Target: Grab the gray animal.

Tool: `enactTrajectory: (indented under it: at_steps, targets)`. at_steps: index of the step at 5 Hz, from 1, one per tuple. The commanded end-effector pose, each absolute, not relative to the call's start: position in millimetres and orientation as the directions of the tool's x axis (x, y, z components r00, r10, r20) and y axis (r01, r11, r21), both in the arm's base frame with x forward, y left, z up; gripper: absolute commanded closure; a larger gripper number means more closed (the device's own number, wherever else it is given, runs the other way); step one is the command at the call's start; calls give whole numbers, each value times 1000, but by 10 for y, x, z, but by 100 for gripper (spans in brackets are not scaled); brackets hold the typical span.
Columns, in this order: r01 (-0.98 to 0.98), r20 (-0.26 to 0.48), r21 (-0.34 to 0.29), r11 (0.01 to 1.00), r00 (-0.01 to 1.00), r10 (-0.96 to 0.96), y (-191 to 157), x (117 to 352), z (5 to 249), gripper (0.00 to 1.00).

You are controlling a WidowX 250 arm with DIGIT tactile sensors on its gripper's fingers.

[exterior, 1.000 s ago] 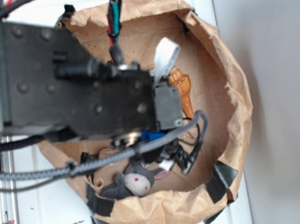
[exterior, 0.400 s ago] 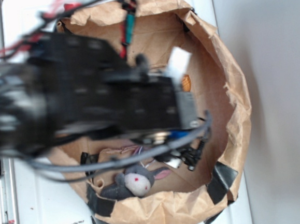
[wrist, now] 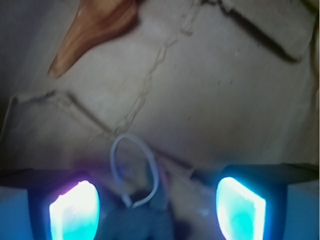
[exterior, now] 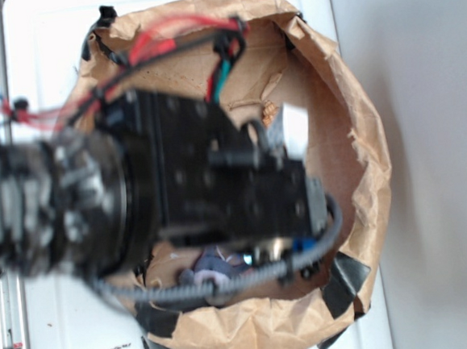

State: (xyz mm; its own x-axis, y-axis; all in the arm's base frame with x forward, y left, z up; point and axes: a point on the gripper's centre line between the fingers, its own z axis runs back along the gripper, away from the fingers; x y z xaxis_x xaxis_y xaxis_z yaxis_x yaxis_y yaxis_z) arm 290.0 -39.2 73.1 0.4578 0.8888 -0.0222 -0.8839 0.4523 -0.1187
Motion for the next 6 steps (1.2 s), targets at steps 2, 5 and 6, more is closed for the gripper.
enactTrajectory:
  at_steps: [2,5,6]
  targets:
    - [-874,-75,-155,461,476,876,-723,2531,636,0]
    - [-899,-79,-67,433,437,896,-755,2652,323,100]
    - [-894,-88,-77,441,447,890,-740,2668,345,100]
